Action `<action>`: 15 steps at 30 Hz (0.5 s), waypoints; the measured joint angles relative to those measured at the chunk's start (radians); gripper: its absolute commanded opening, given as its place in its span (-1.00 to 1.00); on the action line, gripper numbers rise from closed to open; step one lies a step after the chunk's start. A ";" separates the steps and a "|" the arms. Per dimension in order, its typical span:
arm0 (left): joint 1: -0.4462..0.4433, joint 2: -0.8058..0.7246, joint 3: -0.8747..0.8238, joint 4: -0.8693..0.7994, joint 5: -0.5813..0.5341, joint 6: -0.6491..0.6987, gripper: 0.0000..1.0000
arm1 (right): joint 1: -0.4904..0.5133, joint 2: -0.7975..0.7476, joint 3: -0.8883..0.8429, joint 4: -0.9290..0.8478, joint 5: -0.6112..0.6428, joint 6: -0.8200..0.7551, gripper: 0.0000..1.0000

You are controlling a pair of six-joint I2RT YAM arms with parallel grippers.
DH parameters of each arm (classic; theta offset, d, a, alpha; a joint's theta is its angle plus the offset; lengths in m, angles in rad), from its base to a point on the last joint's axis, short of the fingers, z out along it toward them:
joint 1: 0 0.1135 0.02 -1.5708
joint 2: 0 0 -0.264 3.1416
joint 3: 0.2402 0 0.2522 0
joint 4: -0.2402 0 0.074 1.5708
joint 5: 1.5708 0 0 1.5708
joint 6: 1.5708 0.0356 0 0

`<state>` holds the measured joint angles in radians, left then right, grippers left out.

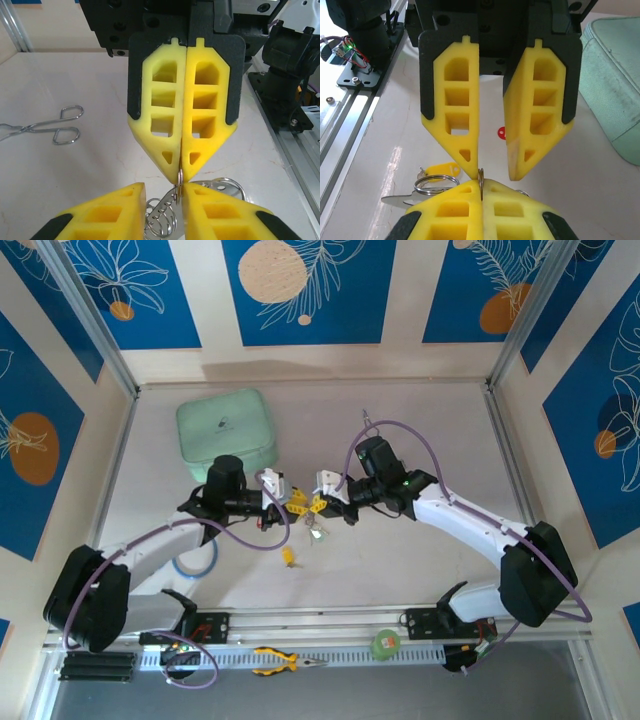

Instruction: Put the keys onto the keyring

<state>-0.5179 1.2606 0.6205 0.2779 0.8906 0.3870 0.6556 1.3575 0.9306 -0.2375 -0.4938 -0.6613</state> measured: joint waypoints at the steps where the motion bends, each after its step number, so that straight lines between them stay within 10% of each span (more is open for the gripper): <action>1: -0.001 0.002 0.000 0.000 0.000 -0.003 -0.61 | 0.000 0.000 -0.002 0.002 0.002 0.001 -1.00; 15: -0.005 0.007 0.000 -0.005 0.000 -0.010 -0.85 | 0.000 0.000 -0.021 0.047 0.015 0.054 -1.00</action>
<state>-0.5224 1.2675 0.6205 0.2726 0.8906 0.3767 0.6552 1.3575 0.9100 -0.1909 -0.4789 -0.6075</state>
